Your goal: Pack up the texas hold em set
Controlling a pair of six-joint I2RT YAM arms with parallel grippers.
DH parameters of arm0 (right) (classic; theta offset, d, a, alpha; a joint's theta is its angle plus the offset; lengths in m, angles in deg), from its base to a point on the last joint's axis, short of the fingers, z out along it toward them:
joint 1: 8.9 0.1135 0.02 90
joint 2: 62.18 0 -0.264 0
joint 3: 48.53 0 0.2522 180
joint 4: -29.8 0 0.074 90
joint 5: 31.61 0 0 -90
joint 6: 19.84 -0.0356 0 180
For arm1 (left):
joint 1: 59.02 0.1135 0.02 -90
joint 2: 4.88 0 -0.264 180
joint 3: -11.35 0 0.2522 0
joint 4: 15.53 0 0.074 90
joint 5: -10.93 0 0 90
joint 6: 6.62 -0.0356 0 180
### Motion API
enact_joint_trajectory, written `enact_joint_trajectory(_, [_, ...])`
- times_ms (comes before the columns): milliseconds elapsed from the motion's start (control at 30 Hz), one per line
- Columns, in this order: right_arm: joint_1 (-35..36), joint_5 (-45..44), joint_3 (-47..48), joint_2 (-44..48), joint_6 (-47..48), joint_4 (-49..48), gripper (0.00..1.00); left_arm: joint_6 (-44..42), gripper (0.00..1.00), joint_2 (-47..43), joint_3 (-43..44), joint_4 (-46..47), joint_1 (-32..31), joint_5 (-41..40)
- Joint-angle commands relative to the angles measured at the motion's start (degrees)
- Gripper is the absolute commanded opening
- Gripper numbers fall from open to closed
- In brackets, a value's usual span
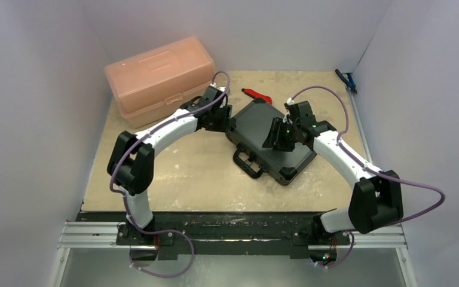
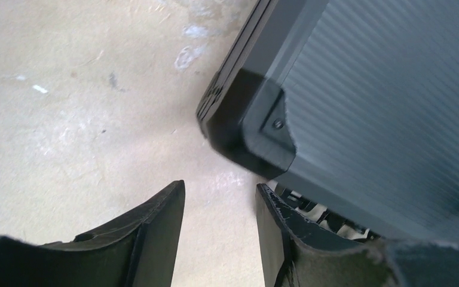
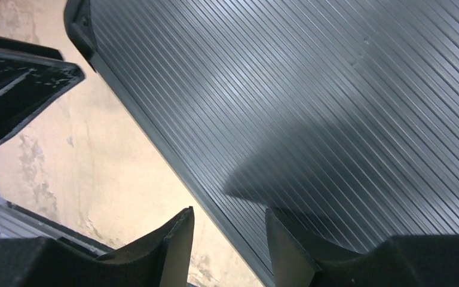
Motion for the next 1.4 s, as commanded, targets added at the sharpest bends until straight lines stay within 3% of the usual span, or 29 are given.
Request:
enact_joint_trajectory(0, [0.3, -5.9, 3.1, 2.3, 1.7, 5.6, 0.53, -0.4, 0.47, -7.5, -4.8, 4.0, 0.9, -2.5])
enact_joint_trajectory(367, [0.3, -4.4, 6.0, 10.8, 3.5, 2.6, 0.76, 1.7, 0.59, -20.3, -18.3, 7.7, 0.9, -2.0])
enact_joint_trajectory(500, [0.3, -1.1, 5.6, 13.3, 3.7, 0.4, 0.78, 2.4, 0.6, -25.0, -23.1, 7.7, 1.0, -1.9])
enact_joint_trajectory(667, [0.9, 4.2, 4.0, 14.3, 3.1, -2.3, 0.67, 3.1, 0.58, -30.5, -28.3, 7.1, 1.0, -1.9])
enact_joint_trajectory(900, [2.5, 9.8, 0.4, 14.5, 4.0, -4.6, 0.41, 3.6, 0.56, -33.8, -34.8, 7.8, 0.9, -1.8])
enact_joint_trajectory(1100, [4.0, 12.7, -4.0, 14.0, 3.0, -7.7, 0.31, 4.4, 0.55, -34.7, -38.4, 9.7, 0.8, 0.0])
enact_joint_trajectory(1233, [4.9, 13.3, -7.3, 14.2, 2.0, -10.7, 0.17, 4.4, 0.54, -34.8, -39.8, 10.2, 0.8, 0.0])
enact_joint_trajectory(1367, [5.5, 12.6, -9.3, 13.1, 1.6, -11.6, 0.14, 4.4, 0.54, -34.8, -40.7, 10.9, 0.8, 1.8])
